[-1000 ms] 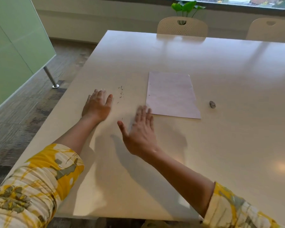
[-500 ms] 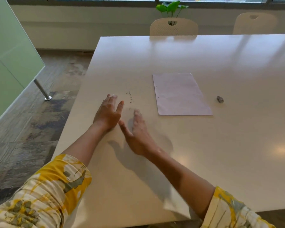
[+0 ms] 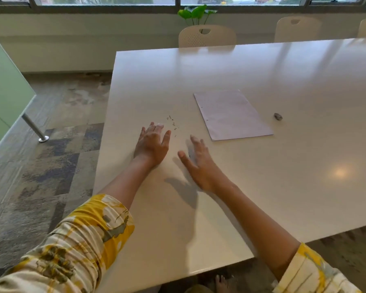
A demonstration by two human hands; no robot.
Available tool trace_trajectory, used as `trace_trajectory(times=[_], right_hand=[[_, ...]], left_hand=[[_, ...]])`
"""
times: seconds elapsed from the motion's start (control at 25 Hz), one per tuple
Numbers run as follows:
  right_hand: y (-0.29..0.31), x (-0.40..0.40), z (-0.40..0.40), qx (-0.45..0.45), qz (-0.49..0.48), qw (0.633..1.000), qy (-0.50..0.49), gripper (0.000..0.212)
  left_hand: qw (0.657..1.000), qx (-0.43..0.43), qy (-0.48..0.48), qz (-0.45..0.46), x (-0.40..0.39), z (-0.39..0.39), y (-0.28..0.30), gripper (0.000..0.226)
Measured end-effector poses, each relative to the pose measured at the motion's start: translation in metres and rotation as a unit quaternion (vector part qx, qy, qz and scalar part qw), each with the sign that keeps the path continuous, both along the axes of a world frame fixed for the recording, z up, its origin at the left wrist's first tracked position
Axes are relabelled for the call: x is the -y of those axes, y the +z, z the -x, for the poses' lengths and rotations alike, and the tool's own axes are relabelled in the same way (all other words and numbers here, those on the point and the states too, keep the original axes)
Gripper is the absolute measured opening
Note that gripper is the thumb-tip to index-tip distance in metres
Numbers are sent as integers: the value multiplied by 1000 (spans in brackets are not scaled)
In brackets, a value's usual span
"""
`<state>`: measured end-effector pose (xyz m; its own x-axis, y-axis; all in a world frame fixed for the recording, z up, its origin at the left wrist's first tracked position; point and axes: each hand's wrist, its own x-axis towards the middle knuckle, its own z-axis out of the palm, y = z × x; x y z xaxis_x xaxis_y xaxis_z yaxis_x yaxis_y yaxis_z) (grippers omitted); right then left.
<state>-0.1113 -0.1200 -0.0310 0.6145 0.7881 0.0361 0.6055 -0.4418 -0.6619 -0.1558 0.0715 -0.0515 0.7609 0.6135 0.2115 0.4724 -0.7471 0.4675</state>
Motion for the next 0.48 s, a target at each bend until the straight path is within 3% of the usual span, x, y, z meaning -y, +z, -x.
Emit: trace_trajectory(times=[0.08,0.16,0.24,0.32,0.48], right_hand=[[2,17,-8,68,13,995,-72,94],[0,39,-15,122,90,976,-155,101],[-2,56,-19,100,168,958,-209,108],[-5,60,-18,70,205,951,-219,114],[-13,39,-7,107,195,961,-161,116]], left_hand=[[1000,-5,-4,6,-1,1,1,57],[1000,-5,-6,10,-1,3,1,56],[1000,-4,5,9,1,4,1,55],[1000,3,19,11,2,5,3,54],[999,6,38,20,9,5,6,53]])
